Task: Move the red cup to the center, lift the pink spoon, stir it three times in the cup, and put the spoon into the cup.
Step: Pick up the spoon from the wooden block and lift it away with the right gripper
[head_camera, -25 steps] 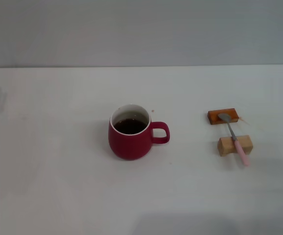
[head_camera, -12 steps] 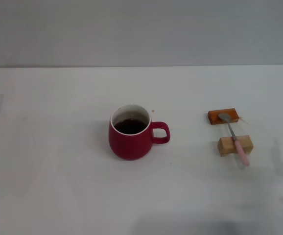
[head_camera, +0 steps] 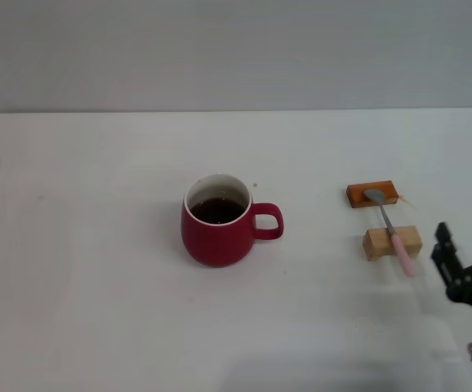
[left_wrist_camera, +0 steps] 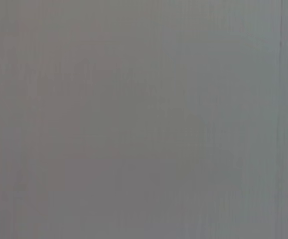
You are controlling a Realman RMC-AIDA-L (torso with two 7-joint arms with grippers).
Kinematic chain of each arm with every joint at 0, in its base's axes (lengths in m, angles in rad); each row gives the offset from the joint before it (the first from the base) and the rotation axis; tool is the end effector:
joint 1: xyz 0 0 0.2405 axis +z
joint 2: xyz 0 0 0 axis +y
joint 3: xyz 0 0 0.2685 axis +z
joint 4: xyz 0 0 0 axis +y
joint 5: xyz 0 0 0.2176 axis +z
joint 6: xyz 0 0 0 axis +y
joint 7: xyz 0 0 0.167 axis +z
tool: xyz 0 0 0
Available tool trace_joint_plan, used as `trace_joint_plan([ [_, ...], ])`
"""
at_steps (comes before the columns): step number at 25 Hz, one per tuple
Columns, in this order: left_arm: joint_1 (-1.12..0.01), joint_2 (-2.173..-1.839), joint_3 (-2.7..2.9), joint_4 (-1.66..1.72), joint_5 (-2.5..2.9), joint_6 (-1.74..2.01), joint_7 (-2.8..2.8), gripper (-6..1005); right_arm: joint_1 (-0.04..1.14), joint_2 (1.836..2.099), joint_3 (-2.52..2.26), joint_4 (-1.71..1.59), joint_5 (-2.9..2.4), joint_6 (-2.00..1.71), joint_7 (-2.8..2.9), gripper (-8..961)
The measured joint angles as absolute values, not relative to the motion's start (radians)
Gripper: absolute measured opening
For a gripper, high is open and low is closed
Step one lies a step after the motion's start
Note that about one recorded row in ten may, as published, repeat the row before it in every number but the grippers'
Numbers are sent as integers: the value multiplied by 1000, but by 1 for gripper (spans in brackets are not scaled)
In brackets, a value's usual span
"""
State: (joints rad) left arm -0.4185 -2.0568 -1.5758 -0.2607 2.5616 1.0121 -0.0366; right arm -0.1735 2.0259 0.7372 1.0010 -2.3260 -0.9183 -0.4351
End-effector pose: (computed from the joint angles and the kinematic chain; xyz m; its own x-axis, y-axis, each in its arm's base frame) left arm -0.3863 0.3830 0.0607 0.6889 -0.0999 0.7180 0.7125 0.2751 -0.6454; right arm 0.2976 0.2373 -0.0724 0.7582 -0.0549 -0.6497 -0.6509 -0.1222 -0.7492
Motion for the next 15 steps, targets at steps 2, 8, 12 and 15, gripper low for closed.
trace_joint_plan([
  [2, -418, -2057, -1577, -261, 2563, 1012, -36, 851, -162, 2021, 713, 988, -2326, -919, -435, 666],
  [8, -417, -2054, -1588, -259, 2566, 1013, -36, 851, -150, 2026, 683, 942, -2327, -932, -401, 667],
  [12, -416, -2053, -1589, -259, 2566, 1014, -36, 851, -127, 2031, 657, 883, -2327, -990, -354, 667],
  [15, -416, -2051, -1590, -259, 2566, 1015, -35, 851, -96, 2045, 629, 811, -2327, -1053, -321, 667],
])
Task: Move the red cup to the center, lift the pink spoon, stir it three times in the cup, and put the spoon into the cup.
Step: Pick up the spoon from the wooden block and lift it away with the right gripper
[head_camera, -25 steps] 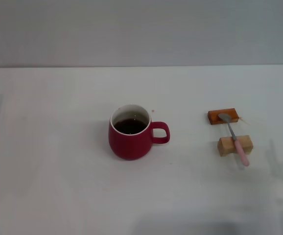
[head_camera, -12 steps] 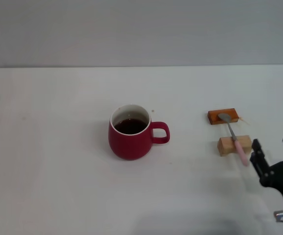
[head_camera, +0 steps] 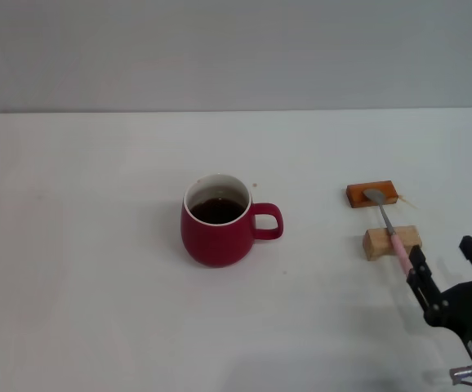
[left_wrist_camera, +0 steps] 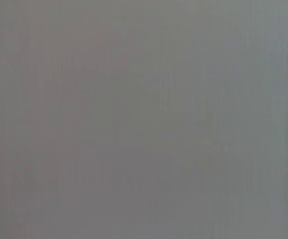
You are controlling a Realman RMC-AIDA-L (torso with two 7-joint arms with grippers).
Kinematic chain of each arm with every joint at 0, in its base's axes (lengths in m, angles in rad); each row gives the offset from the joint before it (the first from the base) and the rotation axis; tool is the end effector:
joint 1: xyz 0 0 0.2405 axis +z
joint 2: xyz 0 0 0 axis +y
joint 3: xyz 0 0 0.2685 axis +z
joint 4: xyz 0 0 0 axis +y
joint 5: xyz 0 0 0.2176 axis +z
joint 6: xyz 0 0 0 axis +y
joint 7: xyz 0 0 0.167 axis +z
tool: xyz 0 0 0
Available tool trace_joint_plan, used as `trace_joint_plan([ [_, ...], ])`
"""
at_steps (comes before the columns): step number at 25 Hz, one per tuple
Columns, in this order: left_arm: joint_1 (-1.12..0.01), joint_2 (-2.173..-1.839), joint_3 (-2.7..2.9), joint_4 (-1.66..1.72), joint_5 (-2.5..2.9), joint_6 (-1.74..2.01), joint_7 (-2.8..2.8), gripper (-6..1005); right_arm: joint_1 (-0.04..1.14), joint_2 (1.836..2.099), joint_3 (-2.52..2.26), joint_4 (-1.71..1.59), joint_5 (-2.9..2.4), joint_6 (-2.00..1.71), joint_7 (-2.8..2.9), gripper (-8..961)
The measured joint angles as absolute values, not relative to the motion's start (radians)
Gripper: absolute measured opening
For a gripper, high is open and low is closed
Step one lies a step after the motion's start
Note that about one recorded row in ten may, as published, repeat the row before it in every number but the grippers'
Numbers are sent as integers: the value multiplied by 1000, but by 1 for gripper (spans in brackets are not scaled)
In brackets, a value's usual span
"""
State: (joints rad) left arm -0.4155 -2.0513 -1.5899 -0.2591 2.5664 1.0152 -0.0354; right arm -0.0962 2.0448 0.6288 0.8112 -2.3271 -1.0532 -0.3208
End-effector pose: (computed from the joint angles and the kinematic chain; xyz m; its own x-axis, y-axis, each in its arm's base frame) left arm -0.3896 0.3816 0.0656 0.6932 -0.1033 0.7133 0.7073 0.2877 -0.6458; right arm 0.3043 0.2256 -0.0942 0.7462 -0.0448 -0.6642 -0.6578 -0.2031 -0.7253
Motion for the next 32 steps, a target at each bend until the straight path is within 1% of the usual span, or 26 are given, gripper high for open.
trace_joint_plan([
  [7, -412, -2051, -1589, -260, 2566, 1027, -35, 851, -42, 2071, 618, 713, -2324, -1077, -280, 666],
  [11, -410, -2051, -1589, -261, 2566, 1030, -35, 851, -18, 2074, 616, 673, -2324, -1089, -232, 666],
  [13, -408, -2051, -1589, -261, 2566, 1036, -35, 851, 10, 2082, 603, 602, -2320, -1140, -188, 666],
  [18, -400, -2053, -1589, -266, 2566, 1041, -35, 851, 41, 2085, 592, 550, -2316, -1159, -136, 667],
  [32, -397, -2057, -1581, -272, 2566, 1061, -35, 850, 69, 2084, 599, 535, -2314, -1080, -105, 667],
])
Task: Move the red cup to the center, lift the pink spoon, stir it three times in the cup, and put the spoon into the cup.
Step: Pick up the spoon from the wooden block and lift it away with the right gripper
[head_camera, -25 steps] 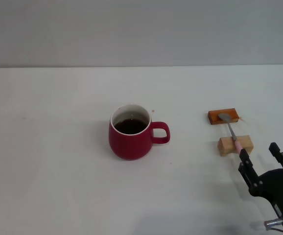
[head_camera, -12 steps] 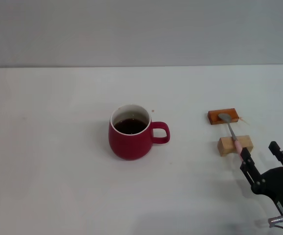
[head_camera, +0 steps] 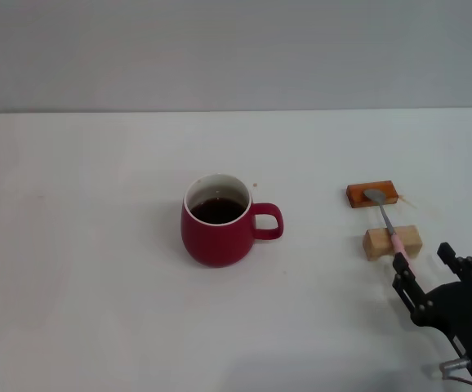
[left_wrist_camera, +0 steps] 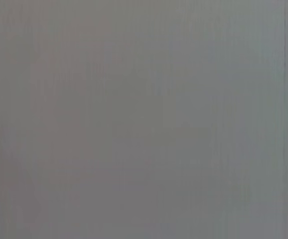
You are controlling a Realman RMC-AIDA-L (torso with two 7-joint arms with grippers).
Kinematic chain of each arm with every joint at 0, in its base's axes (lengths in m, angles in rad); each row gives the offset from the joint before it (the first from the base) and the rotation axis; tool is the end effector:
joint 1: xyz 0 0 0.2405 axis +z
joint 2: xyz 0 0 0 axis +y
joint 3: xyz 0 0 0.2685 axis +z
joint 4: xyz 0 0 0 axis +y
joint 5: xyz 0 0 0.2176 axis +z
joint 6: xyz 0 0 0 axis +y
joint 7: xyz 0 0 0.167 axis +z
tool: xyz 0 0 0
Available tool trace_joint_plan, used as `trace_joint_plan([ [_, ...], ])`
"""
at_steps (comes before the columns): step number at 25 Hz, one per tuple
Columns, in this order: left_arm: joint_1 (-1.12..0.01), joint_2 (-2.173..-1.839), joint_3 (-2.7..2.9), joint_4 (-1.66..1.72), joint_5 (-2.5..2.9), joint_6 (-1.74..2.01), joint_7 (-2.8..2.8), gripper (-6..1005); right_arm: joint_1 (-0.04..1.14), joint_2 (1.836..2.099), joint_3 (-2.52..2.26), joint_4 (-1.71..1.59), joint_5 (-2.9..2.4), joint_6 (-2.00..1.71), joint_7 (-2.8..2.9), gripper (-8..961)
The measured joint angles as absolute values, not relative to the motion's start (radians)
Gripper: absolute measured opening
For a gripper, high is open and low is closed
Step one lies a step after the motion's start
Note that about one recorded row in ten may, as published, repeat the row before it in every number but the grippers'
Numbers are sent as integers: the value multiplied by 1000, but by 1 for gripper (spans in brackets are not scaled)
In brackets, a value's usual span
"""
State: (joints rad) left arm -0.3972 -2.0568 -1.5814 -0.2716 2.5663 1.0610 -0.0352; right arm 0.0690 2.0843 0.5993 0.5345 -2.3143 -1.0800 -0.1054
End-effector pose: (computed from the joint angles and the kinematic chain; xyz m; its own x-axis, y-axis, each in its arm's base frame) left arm -0.3859 0.3757 0.0678 0.6965 -0.1419 0.7034 0.7091 0.2862 -0.6444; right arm 0.3295 0.2464 -0.1087 0.7229 -0.1161 -0.6811 -0.6831 -0.2680 -0.6794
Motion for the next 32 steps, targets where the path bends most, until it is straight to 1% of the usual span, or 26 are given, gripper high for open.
trace_joint_plan([
  [32, -396, -2058, -1580, -271, 2568, 1079, -35, 849, 108, 2078, 604, 563, -2273, -994, -105, 667],
])
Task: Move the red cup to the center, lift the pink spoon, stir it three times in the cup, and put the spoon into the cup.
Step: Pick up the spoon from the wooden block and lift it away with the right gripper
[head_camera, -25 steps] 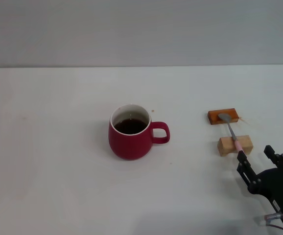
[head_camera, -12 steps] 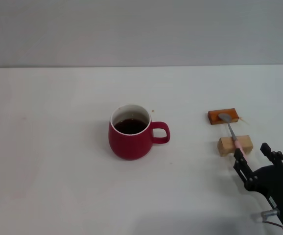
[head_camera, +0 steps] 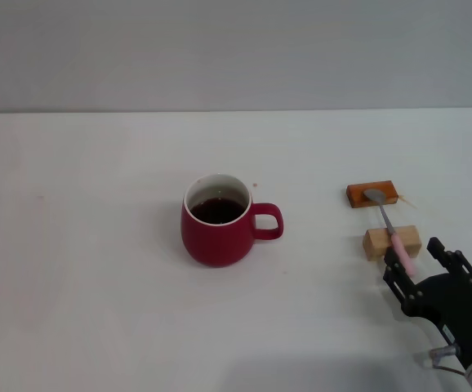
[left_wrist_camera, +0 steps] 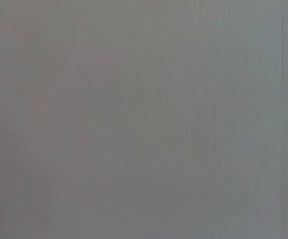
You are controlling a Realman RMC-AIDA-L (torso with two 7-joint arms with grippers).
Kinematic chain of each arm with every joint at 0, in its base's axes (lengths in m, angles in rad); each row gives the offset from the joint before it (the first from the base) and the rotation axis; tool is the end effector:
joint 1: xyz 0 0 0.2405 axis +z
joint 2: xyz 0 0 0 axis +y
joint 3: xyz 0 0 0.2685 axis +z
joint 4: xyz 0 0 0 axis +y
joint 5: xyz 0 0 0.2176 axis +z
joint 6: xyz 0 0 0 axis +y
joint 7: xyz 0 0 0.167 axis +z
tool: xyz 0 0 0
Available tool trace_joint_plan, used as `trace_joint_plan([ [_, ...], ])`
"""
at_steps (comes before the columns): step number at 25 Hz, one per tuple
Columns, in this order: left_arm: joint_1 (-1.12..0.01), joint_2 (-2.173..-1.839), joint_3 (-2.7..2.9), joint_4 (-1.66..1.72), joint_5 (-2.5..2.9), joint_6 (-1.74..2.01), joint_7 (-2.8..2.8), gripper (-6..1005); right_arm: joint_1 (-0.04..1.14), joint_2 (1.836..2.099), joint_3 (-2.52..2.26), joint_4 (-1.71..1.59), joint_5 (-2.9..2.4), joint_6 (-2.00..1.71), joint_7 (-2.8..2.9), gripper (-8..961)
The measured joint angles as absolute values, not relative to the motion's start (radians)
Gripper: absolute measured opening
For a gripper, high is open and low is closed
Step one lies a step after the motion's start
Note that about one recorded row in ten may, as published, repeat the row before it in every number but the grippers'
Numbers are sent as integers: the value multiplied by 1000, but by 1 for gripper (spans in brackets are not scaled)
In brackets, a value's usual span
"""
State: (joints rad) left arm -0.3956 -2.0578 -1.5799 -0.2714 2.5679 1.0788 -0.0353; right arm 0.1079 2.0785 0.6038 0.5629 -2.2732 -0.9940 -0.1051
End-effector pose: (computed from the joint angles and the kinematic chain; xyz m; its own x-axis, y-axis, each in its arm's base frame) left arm -0.3839 0.3747 0.0689 0.6987 -0.1565 0.6981 0.7088 0.2840 -0.6457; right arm 0.3273 0.2617 -0.1140 0.7106 -0.1635 -0.6843 -0.6995 -0.2683 -0.6623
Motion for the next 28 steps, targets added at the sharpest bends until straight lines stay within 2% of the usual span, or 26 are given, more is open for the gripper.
trace_joint_plan([
  [28, -393, -2051, -1583, -272, 2568, 1094, -25, 849, 107, 2086, 585, 586, -2220, -972, -119, 667],
])
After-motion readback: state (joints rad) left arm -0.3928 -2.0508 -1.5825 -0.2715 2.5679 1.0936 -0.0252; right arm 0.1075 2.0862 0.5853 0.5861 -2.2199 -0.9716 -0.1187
